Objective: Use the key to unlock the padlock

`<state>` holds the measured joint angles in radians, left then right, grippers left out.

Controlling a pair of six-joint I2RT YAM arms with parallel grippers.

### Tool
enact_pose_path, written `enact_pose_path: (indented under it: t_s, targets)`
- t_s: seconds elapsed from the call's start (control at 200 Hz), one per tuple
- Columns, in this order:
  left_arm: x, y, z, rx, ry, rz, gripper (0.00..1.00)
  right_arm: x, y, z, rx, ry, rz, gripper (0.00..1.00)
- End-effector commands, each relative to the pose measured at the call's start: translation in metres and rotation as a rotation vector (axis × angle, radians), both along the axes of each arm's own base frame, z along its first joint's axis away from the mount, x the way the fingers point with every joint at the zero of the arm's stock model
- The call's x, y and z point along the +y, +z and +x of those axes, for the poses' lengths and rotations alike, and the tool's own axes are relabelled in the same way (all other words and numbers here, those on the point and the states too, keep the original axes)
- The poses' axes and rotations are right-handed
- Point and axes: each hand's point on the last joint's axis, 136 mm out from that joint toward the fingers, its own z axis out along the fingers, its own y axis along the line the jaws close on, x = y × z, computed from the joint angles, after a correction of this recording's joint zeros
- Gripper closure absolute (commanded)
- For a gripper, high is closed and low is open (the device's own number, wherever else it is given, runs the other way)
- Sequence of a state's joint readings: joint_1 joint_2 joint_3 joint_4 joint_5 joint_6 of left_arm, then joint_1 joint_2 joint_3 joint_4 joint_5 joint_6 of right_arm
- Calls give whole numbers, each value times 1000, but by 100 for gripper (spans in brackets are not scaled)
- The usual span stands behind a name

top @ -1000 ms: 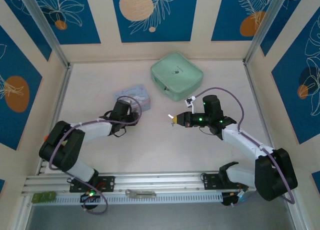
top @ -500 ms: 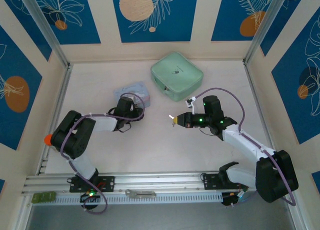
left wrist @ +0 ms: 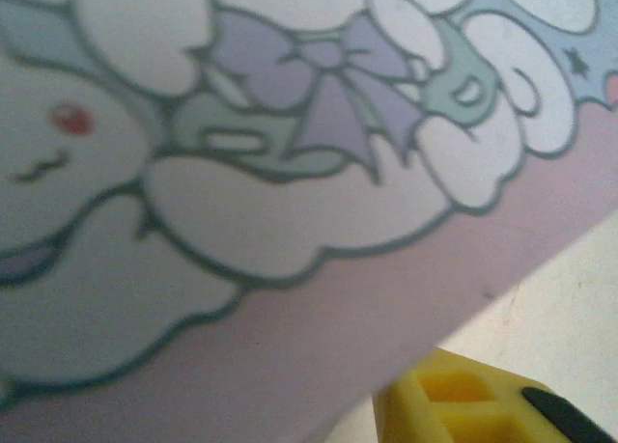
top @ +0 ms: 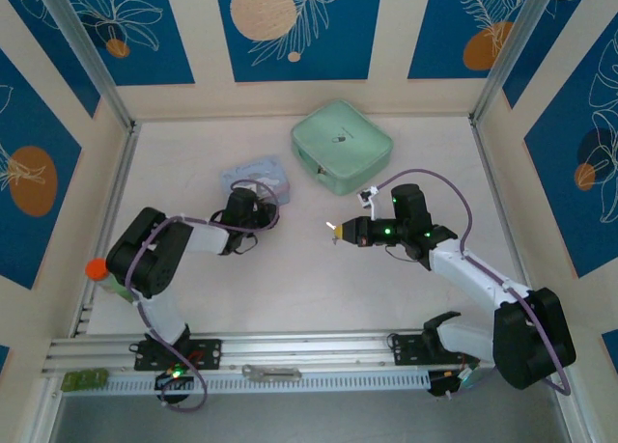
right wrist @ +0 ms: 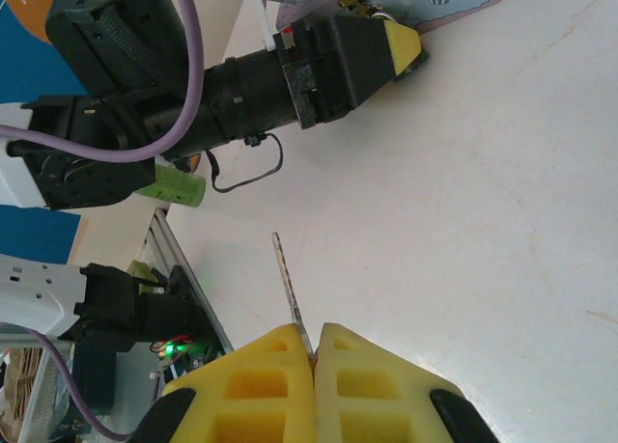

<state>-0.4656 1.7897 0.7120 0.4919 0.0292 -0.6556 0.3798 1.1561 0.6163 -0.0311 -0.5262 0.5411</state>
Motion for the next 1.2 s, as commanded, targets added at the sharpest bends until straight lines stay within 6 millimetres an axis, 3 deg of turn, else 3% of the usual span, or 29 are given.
enact_pose_path:
  t_s: [0.0, 0.08, 0.18, 0.435, 0.75, 0.99, 1.195]
  targets:
    - [-2, -5, 1, -2, 0, -35, 78, 3, 1, 0, -22, 16, -2, 100]
    - [-6, -2, 0, 1, -10, -63, 92, 4, -1, 3, -15, 16, 6, 100]
    - [-13, 9, -2, 4, -22, -126, 100, 7, -4, 9, 2, 10, 16, 100]
    - [-48, 50, -12, 64, -78, -451, 100, 21, -18, 24, 77, 5, 98, 100]
    - [-64, 96, -21, 57, -79, -805, 100, 42, -42, 30, 162, 65, 200, 100]
    - [-71, 116, -34, 62, -128, -869, 100, 56, -48, 31, 186, 109, 225, 100]
    - [-67, 115, -48, 77, -139, -829, 100, 65, -43, 38, 175, 146, 257, 100]
